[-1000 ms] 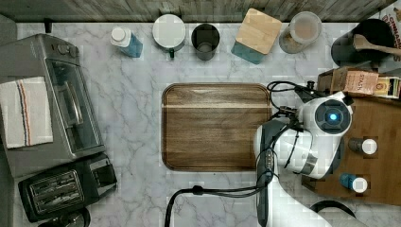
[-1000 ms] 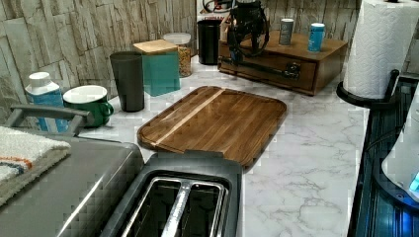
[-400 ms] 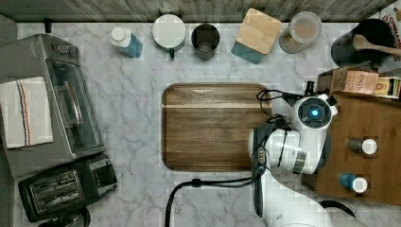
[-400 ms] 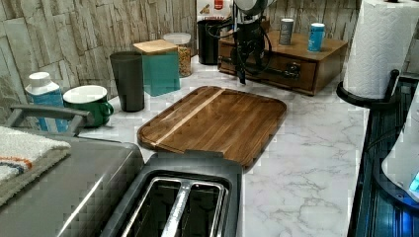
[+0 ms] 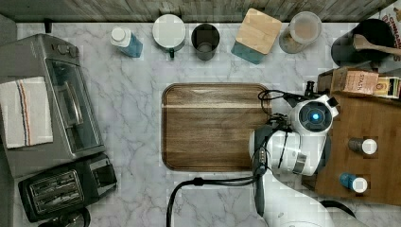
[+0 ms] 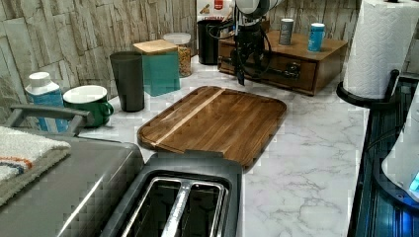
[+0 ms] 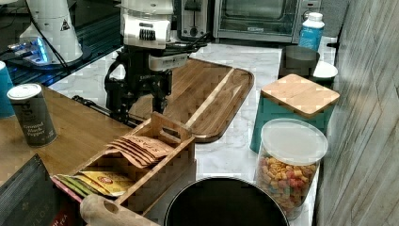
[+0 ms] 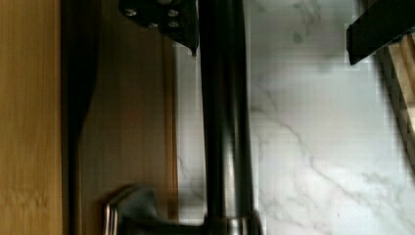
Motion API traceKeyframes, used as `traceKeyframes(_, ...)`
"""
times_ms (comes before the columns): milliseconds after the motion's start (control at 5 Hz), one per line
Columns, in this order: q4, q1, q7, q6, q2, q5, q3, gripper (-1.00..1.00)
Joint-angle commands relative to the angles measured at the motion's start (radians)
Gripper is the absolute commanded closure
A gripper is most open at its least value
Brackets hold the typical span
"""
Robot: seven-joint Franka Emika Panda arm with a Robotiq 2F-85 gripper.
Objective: Open the drawer.
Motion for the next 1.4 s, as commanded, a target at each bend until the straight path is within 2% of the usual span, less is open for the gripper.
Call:
traceKeyframes(200, 0.068, -0.020, -0.025, -0.088, 0.034, 0.065, 0.025, -1.00)
traceKeyframes(600, 0.008, 0.004, -0.129, -0.091, -0.037, 0.142, 0.119, -1.00)
traceKeyframes(800, -0.047, 0.070, -0.080, -0.013, -0.055, 0.147, 0.126, -1.00)
traceKeyframes(1000, -0.086, 0.134, -0.030, -0.015, -0.082, 0.151, 0.151, -1.00)
traceKeyframes(1400, -0.080, 0.229, 0.009, -0.028, -0.068, 0.202, 0.210, -1.00)
